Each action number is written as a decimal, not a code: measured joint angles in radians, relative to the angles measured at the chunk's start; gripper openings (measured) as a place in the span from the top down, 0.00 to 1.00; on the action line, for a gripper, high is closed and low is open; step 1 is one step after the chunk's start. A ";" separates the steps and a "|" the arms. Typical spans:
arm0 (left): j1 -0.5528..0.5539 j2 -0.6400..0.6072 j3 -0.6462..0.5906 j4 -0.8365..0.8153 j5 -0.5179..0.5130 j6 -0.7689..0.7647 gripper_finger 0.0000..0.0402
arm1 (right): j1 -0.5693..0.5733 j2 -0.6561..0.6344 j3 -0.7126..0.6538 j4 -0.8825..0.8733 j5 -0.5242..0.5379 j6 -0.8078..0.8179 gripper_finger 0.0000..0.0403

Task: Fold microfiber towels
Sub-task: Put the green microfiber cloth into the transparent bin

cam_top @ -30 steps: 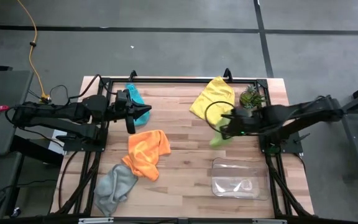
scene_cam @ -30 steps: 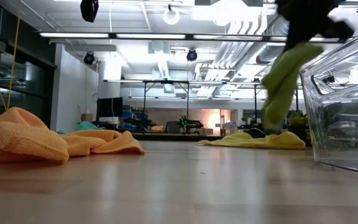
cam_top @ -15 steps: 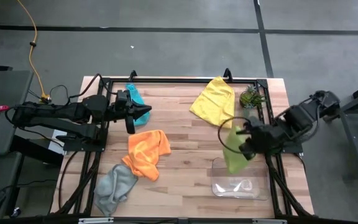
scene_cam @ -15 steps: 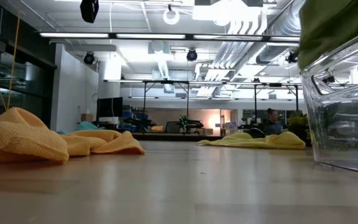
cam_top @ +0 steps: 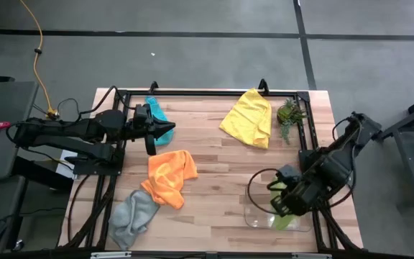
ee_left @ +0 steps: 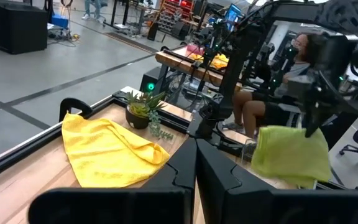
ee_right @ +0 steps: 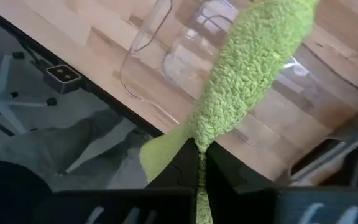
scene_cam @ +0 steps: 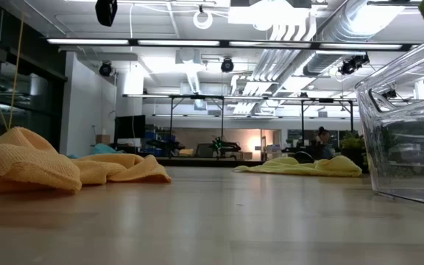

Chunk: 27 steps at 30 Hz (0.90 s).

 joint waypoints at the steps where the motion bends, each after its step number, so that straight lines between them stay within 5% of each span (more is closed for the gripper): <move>1: 0.000 0.000 0.000 0.000 0.000 0.000 1.00 | -0.001 0.012 0.000 0.007 0.007 0.006 1.00; 9: 0.000 0.000 0.000 0.000 -0.007 0.000 1.00 | -0.057 0.098 0.000 -0.010 0.133 0.092 1.00; 27: 0.000 0.000 0.000 0.000 -0.008 0.000 1.00 | -0.069 0.282 0.000 0.002 0.138 0.180 1.00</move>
